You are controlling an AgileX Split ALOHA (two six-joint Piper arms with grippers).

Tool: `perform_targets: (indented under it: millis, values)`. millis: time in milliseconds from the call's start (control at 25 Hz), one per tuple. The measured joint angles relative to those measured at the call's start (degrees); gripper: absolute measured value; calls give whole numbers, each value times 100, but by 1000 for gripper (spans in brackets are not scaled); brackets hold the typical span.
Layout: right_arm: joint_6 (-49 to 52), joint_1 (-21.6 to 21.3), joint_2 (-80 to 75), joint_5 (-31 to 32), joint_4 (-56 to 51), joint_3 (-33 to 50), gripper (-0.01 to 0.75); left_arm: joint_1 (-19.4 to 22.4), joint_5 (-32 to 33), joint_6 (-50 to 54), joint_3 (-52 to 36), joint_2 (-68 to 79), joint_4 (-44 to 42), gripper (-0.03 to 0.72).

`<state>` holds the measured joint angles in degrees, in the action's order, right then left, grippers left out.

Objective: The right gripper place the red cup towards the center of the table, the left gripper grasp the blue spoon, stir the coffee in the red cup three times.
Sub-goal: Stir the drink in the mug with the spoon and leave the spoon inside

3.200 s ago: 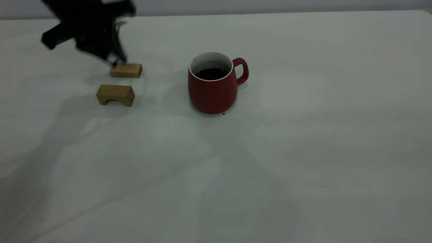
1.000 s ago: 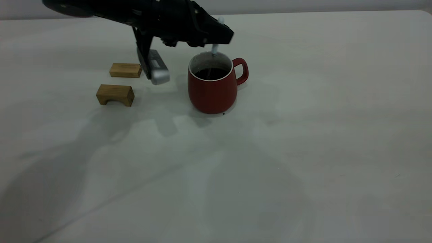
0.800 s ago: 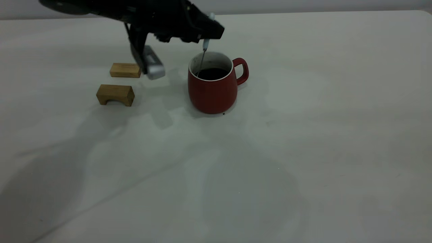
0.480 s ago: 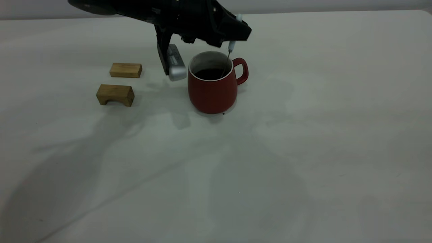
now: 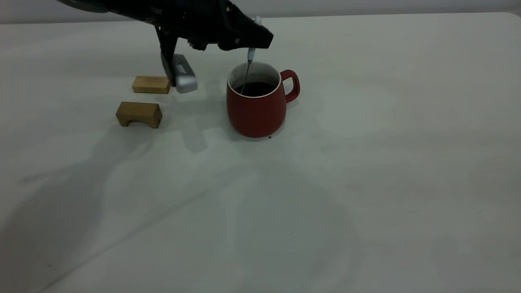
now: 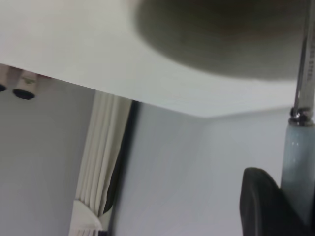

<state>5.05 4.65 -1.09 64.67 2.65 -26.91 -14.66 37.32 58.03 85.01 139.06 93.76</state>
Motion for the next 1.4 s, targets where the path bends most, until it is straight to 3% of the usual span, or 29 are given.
perform_targets:
  millis: [280, 480, 640, 840, 1080, 1400]
  values:
    - [0, 0, 0, 0, 0, 0, 565, -267, 182, -853, 0, 168, 452, 143]
    - [0, 0, 0, 0, 0, 0, 565, -219, 733, -447, 0, 162, -35, 143]
    - [0, 0, 0, 0, 0, 0, 565, 13, 788, 108, 0, 130, -597, 143]
    - [0, 0, 0, 0, 0, 0, 565, 184, 582, 449, 5, -12, -652, 142]
    - [0, 0, 0, 0, 0, 0, 565, 50, -109, -626, 20, -12, 178, 142]
    - [0, 0, 0, 5, 0, 0, 565, -119, 68, -1277, 20, 13, -2, 142]
